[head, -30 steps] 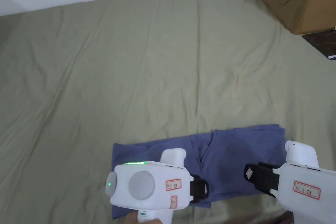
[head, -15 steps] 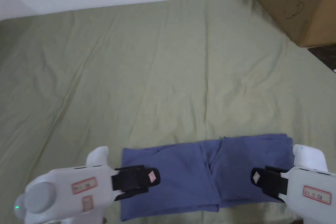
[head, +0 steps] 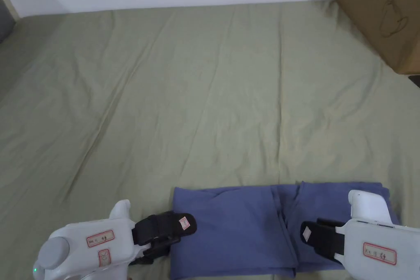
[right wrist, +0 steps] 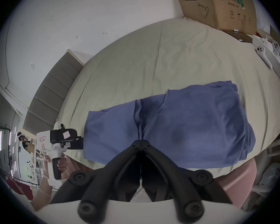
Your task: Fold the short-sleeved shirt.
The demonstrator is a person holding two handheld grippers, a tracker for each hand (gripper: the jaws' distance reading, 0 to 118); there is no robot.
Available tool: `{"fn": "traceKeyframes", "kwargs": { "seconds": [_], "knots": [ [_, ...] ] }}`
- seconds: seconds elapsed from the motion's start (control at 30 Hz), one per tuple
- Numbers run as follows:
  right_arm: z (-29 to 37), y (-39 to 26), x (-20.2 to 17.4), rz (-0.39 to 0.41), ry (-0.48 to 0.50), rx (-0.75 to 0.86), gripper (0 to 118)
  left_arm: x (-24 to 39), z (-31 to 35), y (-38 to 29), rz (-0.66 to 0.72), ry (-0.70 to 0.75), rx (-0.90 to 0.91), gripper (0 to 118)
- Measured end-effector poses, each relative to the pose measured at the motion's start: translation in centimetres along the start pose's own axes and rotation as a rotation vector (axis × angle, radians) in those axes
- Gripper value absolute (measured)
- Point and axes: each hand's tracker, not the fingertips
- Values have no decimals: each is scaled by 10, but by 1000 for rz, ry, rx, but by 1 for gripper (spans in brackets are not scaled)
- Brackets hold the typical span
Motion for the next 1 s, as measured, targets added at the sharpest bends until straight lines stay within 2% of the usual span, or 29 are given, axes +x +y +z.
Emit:
{"fn": "traceKeyframes", "kwargs": {
  "seconds": [0.03, 0.07, 0.13, 0.23, 0.33, 0.43, 0.5, 0.67, 0.73, 0.8, 0.93, 1.0],
  "knots": [
    [-3, 1, -1, -12, 17, -13, 0, 10, 1, -4, 3, 0, -3, 40],
    [-5, 2, -3, -35, 48, -22, 0, 9, -4, -4, 10, 11, 2, 8],
    [-8, 5, -7, -43, 69, -23, 0, 0, -17, -8, 19, 71, -66, 8],
    [-7, 9, -19, 19, 28, -12, 0, -10, 6, 3, 81, -18, -13, 8],
    [-10, 15, -22, 21, 42, -20, 0, -2, 30, 7, -11, 0, -21, 8],
    [-11, 17, -24, 30, 33, -18, 0, -4, 67, 21, -97, 135, 29, 8],
    [-12, 17, -23, 27, 32, -19, 0, -14, 99, 30, -83, 154, 50, 8],
    [-18, 13, -17, 22, 27, -28, 0, -41, 177, 49, -56, 373, 162, 8],
    [-19, 11, -14, 17, 22, -33, 0, -43, 193, 52, -28, 398, 168, 8],
    [-19, 9, -11, 10, 26, -36, 0, -36, 200, 52, -32, 402, 168, 8],
    [-19, 7, -4, -1, 24, -38, 0, 29, 188, 44, -65, 374, 208, 8],
    [-18, 7, 0, -10, 24, -35, 0, 45, 186, 52, -118, 273, 225, 8]
  ]
}}
